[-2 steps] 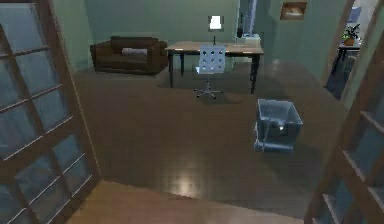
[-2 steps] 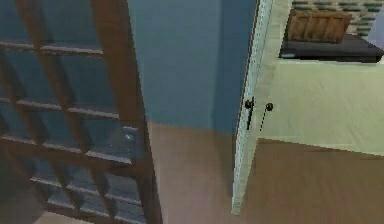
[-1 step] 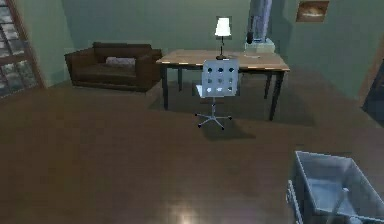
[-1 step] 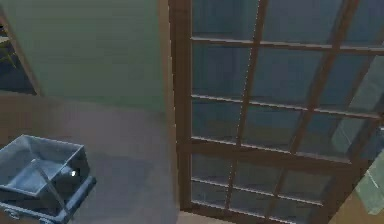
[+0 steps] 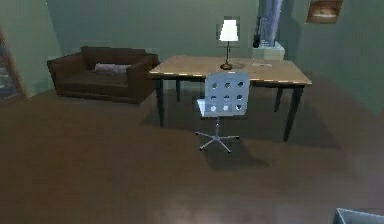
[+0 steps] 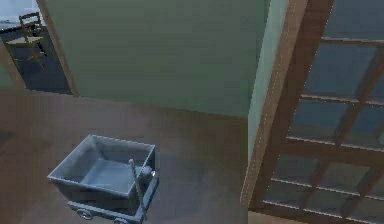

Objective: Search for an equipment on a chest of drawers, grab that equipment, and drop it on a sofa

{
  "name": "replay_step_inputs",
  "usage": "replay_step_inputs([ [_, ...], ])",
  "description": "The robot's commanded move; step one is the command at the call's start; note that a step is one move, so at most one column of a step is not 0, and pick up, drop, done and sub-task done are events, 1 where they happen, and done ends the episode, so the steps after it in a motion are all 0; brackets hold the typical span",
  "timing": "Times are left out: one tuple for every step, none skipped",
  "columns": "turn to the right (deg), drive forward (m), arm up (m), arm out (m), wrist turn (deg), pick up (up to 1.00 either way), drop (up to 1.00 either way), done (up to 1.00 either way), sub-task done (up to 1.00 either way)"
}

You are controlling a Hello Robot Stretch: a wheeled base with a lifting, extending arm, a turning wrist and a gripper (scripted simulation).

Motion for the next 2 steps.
replay_step_inputs([
  [12.0,0.00,0.00,0.00,0.0,0.00,0.00,0.00,0.00],
  [0.0,1.00,0.00,0.00,0.0,0.00,0.00,0.00,0.00],
])
